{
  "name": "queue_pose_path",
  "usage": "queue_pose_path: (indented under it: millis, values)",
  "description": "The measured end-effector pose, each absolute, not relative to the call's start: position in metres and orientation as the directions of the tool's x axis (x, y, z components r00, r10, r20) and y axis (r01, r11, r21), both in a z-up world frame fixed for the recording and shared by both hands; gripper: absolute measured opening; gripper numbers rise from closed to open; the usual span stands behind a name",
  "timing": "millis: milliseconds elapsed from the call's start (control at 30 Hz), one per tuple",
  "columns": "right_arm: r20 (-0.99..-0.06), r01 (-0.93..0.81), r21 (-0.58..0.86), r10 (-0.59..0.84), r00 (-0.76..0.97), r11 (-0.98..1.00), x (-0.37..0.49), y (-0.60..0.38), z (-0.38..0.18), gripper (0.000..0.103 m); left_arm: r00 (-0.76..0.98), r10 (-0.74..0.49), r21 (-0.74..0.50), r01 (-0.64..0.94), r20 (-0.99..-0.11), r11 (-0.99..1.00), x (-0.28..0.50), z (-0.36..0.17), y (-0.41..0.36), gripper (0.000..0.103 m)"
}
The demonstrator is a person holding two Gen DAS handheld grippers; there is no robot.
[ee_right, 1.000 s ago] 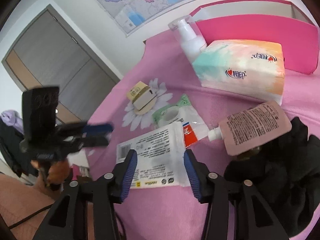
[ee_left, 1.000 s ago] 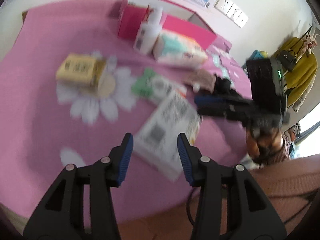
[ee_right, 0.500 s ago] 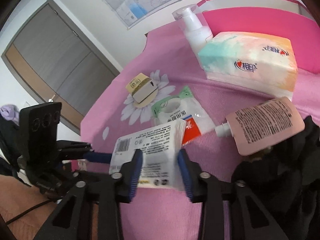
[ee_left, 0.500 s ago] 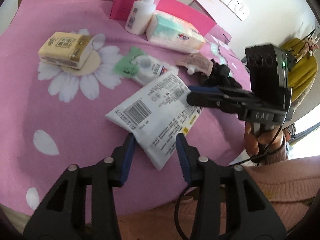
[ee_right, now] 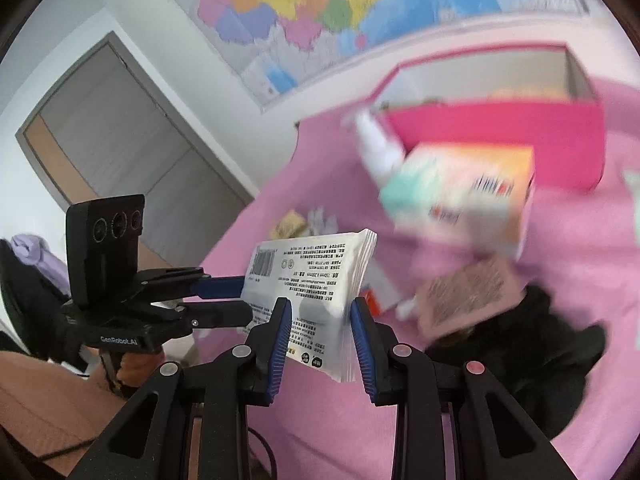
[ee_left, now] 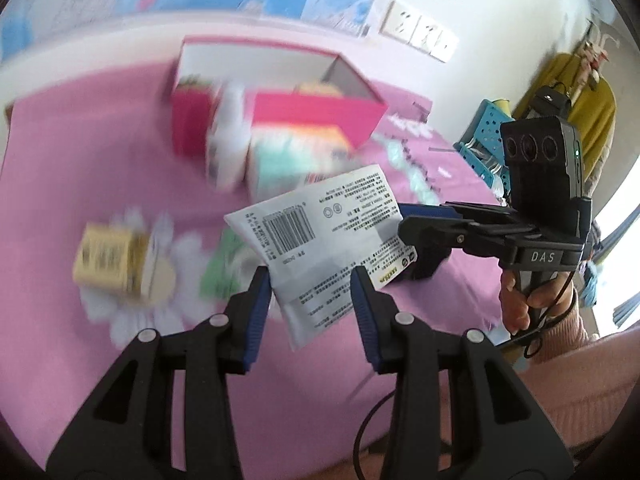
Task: Organize soft objects
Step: 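Lift the white packet and carry it over the pink box, then lower the white packet into the box and open the right gripper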
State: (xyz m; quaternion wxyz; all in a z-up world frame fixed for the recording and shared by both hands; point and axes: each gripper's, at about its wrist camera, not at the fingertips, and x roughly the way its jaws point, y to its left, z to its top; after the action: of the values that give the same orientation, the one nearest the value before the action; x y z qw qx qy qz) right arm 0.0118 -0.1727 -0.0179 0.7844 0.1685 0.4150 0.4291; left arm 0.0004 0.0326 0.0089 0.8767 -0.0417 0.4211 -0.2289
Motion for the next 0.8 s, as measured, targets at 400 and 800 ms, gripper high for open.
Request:
queue_pose_path:
  millis: [400,800]
  values:
    - [-0.431,-0.501,0.578,0.762,0.484,0.645,0.079,-0.214,0.025,0.031,0.614,-0.405,-0.129,0.444,-0.677,0.887,0.087,0.067,-0.007,0.043]
    - [-0.418,-0.443,0.584,0.72,0.554,0.68,0.156,-0.23,0.031,0.031,0.593,-0.345,-0.096,0.41,-0.727,0.907,0.173,0.07,-0.021,0.043]
